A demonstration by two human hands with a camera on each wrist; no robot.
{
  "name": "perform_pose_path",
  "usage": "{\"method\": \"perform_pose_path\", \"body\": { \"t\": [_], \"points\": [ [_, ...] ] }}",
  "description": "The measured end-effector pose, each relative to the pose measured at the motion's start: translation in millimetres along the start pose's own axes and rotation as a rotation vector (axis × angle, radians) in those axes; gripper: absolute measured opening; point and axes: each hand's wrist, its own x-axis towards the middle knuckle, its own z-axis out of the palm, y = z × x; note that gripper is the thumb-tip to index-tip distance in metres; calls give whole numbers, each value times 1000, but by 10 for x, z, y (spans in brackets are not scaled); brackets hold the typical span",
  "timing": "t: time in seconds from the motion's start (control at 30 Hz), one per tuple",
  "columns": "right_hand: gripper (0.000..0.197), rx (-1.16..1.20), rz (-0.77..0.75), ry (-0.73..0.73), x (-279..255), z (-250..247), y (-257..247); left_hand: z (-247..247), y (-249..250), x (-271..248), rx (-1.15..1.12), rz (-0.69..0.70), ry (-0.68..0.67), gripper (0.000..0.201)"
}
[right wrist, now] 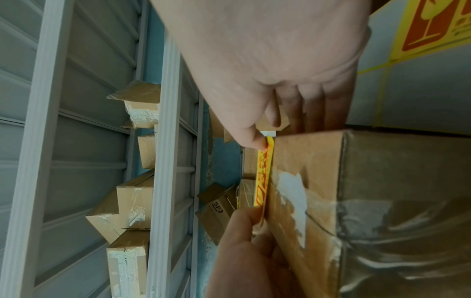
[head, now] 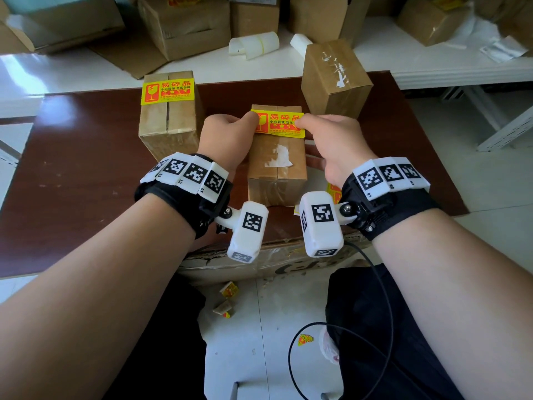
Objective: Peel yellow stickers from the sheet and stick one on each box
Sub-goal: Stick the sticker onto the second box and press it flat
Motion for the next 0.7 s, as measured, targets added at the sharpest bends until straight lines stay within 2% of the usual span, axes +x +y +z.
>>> {"method": "perform_pose_path", "body": {
  "t": [0.07,0.1,0.13,0.2,0.27,0.4,0.5,0.6,0.7],
  "points": [
    [41,-16,10,-9,-28,-10,-11,2,16,-11,-36,-16,-20,27],
    [31,-25,1,-8,-46,-7,-22,-1,22,-20,-38,-18,-35,28],
    [20,-33,-9,-8,-64,-2,-39,-2,21,-28,-29,-6,-53,32],
    [12,-30,-50,-14,-96,-3,-66,-1,26,-48,-24,50,-89,40],
    [17,-13,-111,-26,-116,-8,-86,-3,29,-70,-48,99,-111,29],
    [50,23,-222,-22,-159,25,-118,-2,13,-68,-82,199,-126,38],
    [46,42,-300,-15,-171,35,-112,2,5,-66,-100,253,-154,45],
    [52,21,-370,-17,-193,30,-105,15,5,-70,-131,274,-174,46],
    [44,-26,-441,-9,-199,17,-93,21,15,-85,-172,281,-199,44]
  ]
}}
